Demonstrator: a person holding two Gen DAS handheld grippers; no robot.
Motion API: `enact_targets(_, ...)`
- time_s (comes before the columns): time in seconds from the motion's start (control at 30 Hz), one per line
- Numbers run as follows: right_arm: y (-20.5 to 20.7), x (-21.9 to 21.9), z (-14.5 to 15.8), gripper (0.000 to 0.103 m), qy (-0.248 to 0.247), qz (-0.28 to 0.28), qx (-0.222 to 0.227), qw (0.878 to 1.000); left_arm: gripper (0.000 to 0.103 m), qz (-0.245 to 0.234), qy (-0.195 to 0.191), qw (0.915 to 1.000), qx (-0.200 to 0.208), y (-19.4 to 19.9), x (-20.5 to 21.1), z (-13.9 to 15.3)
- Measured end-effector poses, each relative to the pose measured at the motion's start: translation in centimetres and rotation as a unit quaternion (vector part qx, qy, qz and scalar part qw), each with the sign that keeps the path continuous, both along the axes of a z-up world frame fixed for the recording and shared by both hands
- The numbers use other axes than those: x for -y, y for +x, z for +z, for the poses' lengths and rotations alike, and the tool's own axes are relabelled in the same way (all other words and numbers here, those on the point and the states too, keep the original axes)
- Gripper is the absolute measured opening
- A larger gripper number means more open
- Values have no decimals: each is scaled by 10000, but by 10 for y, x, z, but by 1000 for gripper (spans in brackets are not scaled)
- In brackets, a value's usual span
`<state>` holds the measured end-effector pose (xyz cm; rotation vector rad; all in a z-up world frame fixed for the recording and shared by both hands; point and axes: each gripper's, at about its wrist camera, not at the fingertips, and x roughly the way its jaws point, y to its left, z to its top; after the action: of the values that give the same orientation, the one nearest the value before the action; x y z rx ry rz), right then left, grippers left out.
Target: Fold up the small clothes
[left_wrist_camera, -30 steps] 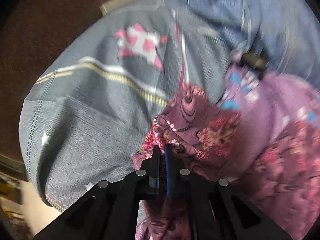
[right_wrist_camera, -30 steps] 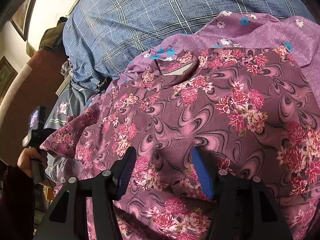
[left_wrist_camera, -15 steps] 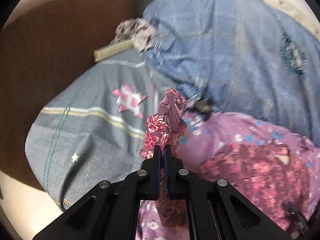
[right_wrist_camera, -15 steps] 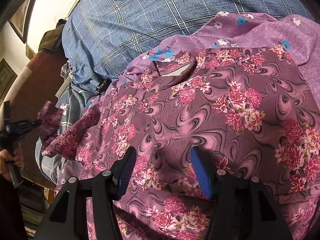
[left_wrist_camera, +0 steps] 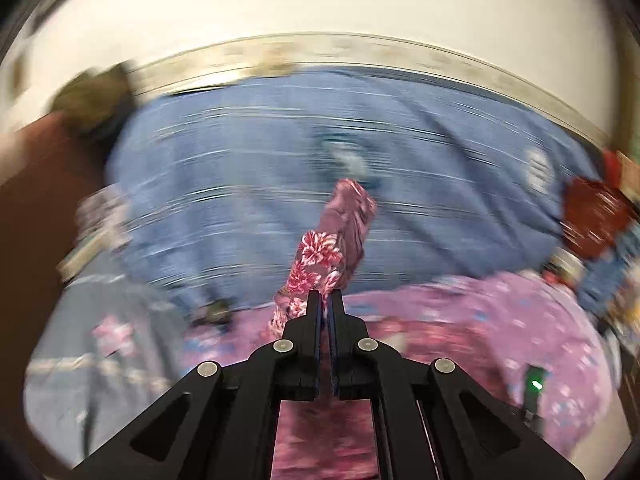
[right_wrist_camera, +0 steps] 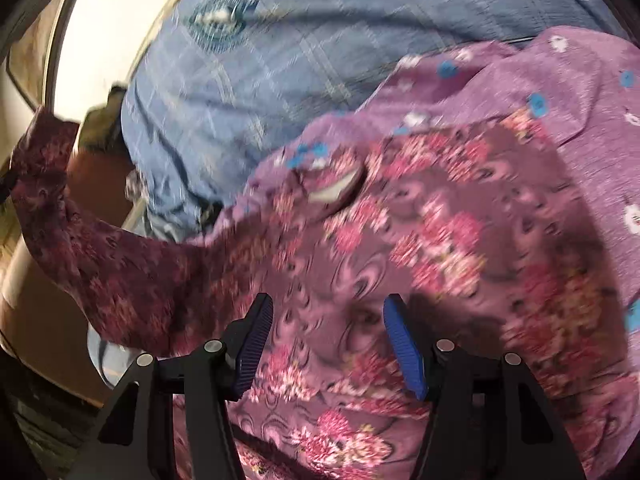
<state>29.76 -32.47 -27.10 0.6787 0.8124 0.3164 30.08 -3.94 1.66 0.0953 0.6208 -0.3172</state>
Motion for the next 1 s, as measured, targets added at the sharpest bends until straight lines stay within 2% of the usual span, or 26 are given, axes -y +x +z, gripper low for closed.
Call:
enact_targets(0.1,-4,26,4,62,254,-429,172,9986,11,-720,117,9973,43,-5,43,-7)
enact_targets(0.17,-6,44,6,66,436,-705,291,9961,30,-959,-74,9954,10,-10,50,-11)
enact_targets(0.2,-8,53,6,67,538,-815,320,9947,36,-963,-222,9951,67,-13,47,-12)
enact_targets(0.23,-9,62,6,67,652,-914,338,9931,49,-931,-326,9950,128,-15,42,-14)
enact_targets(0.27,-10,69,6,67,729,-979,328,9920,55,-841,-411,9954,196,-18,33,-20)
enact_targets(0.4,-11,90,0,67,932,-1078,261,9895,55,-392,-449,9982,42,-8,1,-60)
enact_targets(0.53,-4,96,-11,67,1248,-958,50,9875,54,382,-406,9977,-383,4,-41,-125)
enact_targets(0.63,6,95,-21,67,1614,-778,-65,9838,52,1123,-628,9869,-977,13,-79,-183)
enact_targets(0.77,20,85,-27,67,1786,-653,-133,9817,52,1849,-859,9704,-1296,23,-98,-234)
enact_targets(0.87,29,80,-25,67,1350,-748,-120,9879,52,2243,-908,9628,-1204,27,-94,-259)
enact_targets(0.93,37,79,-22,67,986,-848,1,9915,52,2324,-836,9611,-1239,32,-88,-273)
enact_targets(1.0,50,77,-25,67,830,-753,9,9937,52,2336,-821,9591,-1370,40,-82,-283)
